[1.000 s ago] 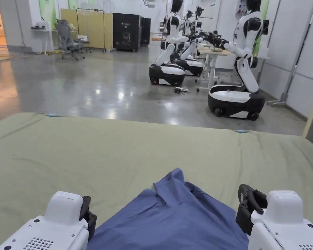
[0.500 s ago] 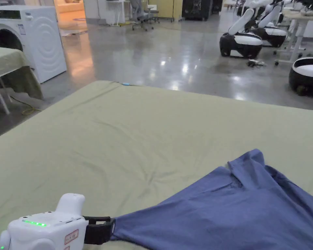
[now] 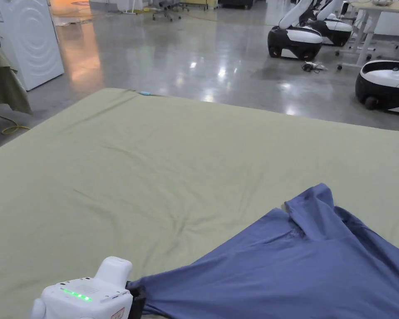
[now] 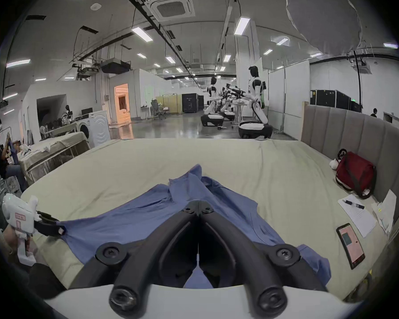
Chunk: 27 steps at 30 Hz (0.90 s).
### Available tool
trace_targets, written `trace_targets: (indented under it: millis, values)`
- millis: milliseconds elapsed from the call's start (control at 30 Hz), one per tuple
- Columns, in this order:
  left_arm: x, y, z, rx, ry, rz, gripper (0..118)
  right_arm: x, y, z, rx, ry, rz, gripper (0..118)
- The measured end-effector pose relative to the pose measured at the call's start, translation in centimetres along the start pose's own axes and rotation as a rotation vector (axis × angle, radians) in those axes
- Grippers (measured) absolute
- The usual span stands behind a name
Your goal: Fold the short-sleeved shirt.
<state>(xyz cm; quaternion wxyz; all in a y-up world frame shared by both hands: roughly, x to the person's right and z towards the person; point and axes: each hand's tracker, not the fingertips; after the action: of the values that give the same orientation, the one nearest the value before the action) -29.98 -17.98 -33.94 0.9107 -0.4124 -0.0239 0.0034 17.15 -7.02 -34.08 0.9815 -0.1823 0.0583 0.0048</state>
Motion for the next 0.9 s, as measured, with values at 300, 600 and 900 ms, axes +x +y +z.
trace_targets:
  millis: [300,600,900]
  values:
    - [1.9,2.2,5.4,0.114,-0.061,-0.023,1,3.6,3.5,-9.3,-0.151,0.005,0.108,5]
    - [4.7,3.6,7.0,0.138,-0.061,-0.066,1,8.4,4.0,-29.9,-0.482,0.109,0.282,92]
    - [4.7,4.1,5.8,0.082,-0.032,-0.034,1,7.2,1.9,-34.1,-0.611,0.21,0.328,5]
